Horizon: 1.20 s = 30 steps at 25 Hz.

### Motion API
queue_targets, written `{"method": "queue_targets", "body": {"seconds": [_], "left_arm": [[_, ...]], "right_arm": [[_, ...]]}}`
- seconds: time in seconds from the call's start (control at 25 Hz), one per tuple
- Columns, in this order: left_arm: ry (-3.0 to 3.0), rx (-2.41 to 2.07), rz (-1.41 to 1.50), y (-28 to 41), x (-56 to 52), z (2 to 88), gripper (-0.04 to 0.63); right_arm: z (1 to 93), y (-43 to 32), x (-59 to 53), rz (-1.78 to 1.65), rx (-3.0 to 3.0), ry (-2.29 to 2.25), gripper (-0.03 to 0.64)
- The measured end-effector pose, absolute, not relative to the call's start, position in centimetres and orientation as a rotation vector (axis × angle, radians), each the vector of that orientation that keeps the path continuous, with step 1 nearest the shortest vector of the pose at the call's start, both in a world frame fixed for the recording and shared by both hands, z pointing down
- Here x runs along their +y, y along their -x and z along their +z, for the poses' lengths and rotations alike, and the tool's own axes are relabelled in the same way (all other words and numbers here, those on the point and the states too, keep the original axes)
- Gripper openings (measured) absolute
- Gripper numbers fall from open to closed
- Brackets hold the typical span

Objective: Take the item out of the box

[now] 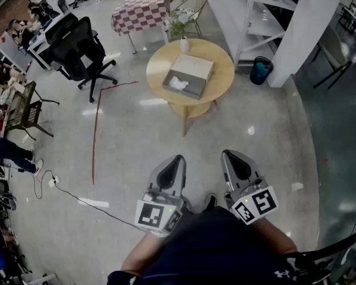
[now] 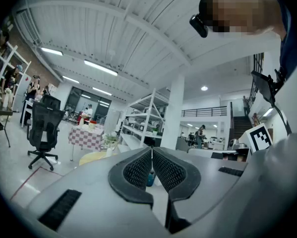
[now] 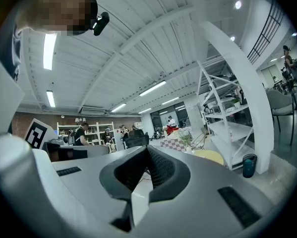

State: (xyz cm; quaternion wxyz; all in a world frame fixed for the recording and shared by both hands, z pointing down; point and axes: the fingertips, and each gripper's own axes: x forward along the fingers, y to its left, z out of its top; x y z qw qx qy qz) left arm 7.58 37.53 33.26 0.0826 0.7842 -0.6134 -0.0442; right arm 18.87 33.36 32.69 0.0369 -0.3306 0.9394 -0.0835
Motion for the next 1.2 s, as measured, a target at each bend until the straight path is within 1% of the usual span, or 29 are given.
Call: {"method": "queue_targets", "body": {"seconds": [0.12,0.36,0.64,0.92,1.2], "left_arm": [[-2.33,-1.839,-0.176,-7.9,36.9,32.4,0.02],[-2.323,-1.855,-0.158,-8.5,36.2,32.2,0.02],[-2.276,-1.899,-0.169,-9.7,35.8,32.1,0.02],[-2.236,-1.942,-0.161,-10.0,36.2,33.7,0.02],[-2.212,-1.928,-0.138,-8.2,33.7,34.8,0.02]], "right_arm": [[32.6,-19.1,33.0,-0.254,2.885,1.01,0.012],[32.4,-19.3,32.4,-0.25,2.898,0.973,0.011],[32.9,-21.1,31.3,-0.353,2.865,0.923,0.012],[34.3,-22.0,30.7,-0.384,2.894,0.909,0.012],[35.3,-20.6,28.1,-0.416,2.893,0.933,0.011]]}}
